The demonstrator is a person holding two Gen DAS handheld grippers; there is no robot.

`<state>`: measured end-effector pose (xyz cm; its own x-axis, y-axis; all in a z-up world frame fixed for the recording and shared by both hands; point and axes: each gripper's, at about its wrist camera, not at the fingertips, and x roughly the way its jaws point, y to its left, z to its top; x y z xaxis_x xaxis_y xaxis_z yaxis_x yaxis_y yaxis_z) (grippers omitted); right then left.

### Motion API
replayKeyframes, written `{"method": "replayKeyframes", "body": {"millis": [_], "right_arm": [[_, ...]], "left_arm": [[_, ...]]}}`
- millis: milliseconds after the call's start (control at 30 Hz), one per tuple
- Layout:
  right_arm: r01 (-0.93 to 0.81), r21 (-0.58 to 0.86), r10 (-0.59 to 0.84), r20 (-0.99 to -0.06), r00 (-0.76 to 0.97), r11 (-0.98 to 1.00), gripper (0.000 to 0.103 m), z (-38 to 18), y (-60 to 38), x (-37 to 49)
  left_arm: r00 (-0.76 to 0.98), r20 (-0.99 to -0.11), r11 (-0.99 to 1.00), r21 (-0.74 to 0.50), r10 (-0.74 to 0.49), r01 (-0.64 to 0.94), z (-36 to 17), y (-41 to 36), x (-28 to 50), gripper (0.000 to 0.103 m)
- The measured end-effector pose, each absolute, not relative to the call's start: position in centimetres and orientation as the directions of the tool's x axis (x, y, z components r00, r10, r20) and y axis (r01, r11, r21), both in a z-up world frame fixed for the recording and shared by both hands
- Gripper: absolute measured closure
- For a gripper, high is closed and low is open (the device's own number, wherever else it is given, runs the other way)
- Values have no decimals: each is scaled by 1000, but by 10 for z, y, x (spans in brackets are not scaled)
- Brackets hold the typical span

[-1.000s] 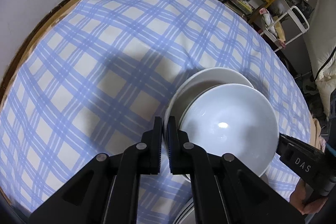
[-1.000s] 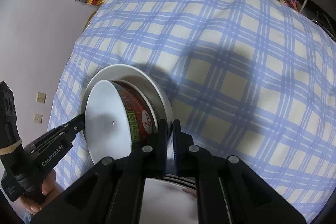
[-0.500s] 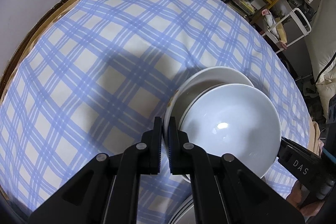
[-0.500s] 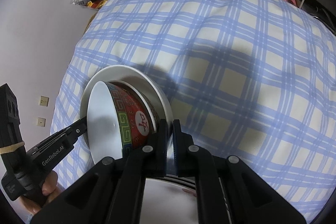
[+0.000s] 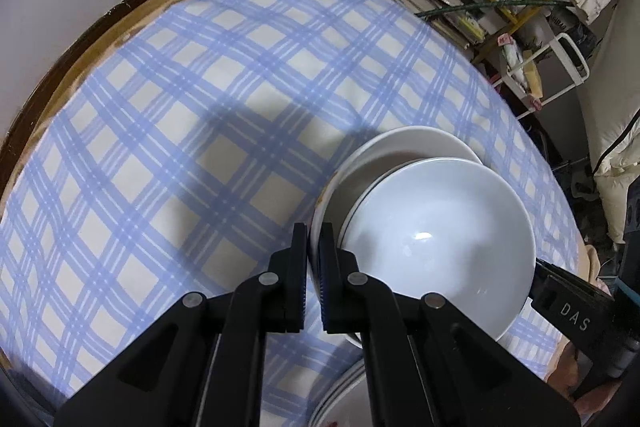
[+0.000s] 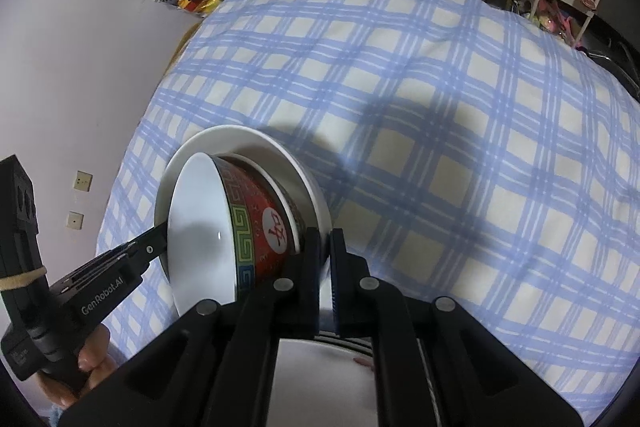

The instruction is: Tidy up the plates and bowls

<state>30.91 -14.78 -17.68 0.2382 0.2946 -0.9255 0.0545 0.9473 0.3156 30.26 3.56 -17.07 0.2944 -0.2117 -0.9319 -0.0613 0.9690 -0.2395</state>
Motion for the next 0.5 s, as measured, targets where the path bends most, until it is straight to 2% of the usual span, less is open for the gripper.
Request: {"method": "replayKeyframes", "body": {"millis": [267, 500], "right_arm": [[47, 281, 259, -928, 268, 959, 94, -135, -149, 295], [83, 288, 254, -924, 287, 954, 94, -120, -165, 261]], "left_arm": [[327, -919, 969, -244, -219, -37, -135, 24, 285, 101], [317, -921, 969, -244, -226, -18, -120, 9, 257, 101]]}}
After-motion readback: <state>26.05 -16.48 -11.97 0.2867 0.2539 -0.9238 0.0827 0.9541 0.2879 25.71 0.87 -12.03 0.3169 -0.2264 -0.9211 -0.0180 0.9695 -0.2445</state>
